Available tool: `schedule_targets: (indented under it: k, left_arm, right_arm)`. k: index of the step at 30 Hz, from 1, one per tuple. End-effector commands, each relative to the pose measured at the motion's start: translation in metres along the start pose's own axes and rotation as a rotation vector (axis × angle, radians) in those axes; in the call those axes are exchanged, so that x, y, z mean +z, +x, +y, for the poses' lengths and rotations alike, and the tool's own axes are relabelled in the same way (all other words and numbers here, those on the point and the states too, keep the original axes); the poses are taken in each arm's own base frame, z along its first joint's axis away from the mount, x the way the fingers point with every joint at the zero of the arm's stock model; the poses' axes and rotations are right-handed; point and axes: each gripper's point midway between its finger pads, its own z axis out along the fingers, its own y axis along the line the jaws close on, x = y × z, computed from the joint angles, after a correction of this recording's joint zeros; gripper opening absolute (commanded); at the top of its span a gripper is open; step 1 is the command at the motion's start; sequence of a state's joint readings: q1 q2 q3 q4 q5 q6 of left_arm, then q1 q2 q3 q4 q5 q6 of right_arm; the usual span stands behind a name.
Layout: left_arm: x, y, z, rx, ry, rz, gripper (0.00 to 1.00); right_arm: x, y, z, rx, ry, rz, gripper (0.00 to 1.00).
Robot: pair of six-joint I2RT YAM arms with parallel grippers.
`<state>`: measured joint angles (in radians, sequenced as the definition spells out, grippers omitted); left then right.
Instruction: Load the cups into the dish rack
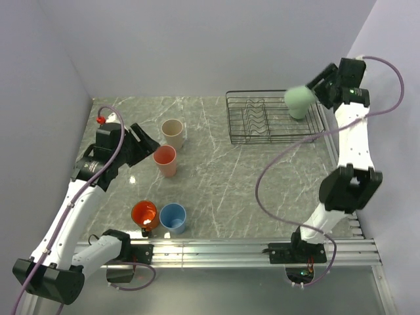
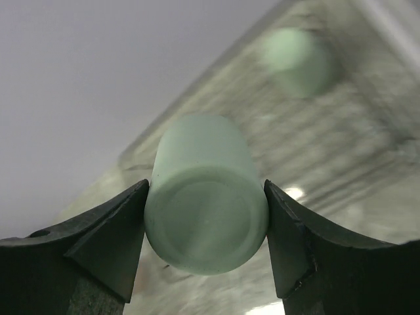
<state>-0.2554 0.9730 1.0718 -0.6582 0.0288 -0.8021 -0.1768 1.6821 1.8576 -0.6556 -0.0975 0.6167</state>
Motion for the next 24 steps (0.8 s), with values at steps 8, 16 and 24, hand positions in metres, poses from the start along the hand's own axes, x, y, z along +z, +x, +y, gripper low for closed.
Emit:
schedule_targets:
  k: [8,16,24]
  left_arm:
    - [0.008,0.002,0.025,0.044,-0.100,0.031,0.69]
    - [0.004,0.002,0.028,0.048,-0.126,0.051,0.68]
    - [0.004,-0.002,0.024,0.020,-0.138,0.060,0.67]
  right_arm:
    - [0.067,0.001,-0.109,-0.146,0.436,0.056,0.00]
    - [0.102,0.000,-0.138,-0.189,0.558,0.039,0.00]
    - [0.127,0.019,-0.152,-0.189,0.566,0.061,0.00]
